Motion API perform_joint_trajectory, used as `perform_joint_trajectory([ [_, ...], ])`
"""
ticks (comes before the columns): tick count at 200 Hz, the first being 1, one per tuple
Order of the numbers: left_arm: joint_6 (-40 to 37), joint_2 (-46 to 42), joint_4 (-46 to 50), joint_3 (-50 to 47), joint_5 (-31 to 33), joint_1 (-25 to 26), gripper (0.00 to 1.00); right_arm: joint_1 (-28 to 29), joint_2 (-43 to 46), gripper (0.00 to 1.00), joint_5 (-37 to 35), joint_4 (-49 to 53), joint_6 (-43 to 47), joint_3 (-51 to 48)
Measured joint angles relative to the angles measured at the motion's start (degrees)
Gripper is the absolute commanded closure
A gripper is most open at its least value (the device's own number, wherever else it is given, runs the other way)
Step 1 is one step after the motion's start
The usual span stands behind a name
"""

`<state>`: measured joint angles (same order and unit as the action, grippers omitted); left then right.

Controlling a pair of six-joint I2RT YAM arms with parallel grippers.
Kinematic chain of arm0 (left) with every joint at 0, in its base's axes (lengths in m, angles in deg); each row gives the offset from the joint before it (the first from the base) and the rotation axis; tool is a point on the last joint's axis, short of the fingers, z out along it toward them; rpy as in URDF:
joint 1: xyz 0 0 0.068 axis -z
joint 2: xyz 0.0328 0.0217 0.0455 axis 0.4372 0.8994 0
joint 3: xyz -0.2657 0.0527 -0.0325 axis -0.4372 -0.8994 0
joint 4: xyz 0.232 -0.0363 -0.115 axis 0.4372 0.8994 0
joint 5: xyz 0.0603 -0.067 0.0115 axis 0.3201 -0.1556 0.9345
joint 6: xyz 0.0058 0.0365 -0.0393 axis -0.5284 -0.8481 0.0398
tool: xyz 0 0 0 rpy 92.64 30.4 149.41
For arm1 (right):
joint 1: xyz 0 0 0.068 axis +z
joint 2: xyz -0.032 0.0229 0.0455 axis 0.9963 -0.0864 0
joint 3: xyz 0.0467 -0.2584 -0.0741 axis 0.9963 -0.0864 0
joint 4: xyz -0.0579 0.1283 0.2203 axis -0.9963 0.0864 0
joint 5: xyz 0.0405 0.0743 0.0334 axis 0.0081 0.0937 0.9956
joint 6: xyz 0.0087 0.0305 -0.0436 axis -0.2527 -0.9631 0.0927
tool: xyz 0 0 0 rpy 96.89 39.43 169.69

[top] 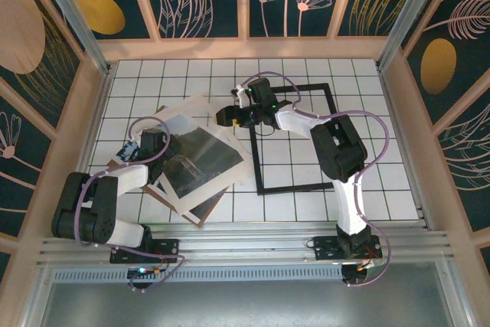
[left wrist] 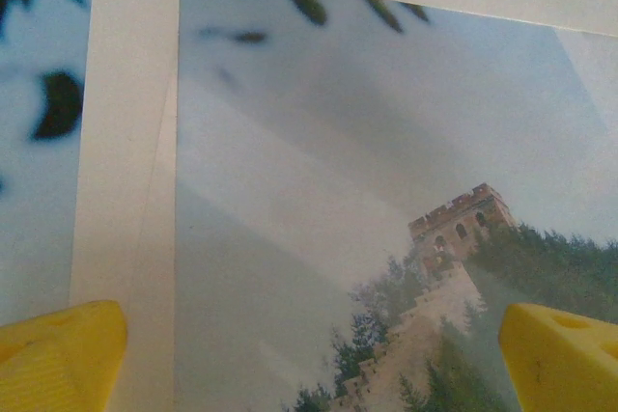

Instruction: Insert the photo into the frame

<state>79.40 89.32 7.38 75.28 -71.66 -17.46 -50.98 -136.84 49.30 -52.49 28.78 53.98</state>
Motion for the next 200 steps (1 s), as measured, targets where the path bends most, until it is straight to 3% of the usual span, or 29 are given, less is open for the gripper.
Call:
perform_joint_trajectory([
  [64,0.00,0.00,-0.02,0.00,-0.22,-0.02,0.02,-0.35,0.02,0.34,2.14,0.35,0.76,-0.24],
  [146,-0.35,0.00,-0.33,0.00,-0.96,0.00,0.01,0.17,-1.57,0.71,5.01,6.21,2.40,2.25],
  [200,-0.44,-0.02,-0.35,0.15,-1.03,0.00,0.01,0.57,-3.43,0.93,0.04,11.80,2.19,5.66],
])
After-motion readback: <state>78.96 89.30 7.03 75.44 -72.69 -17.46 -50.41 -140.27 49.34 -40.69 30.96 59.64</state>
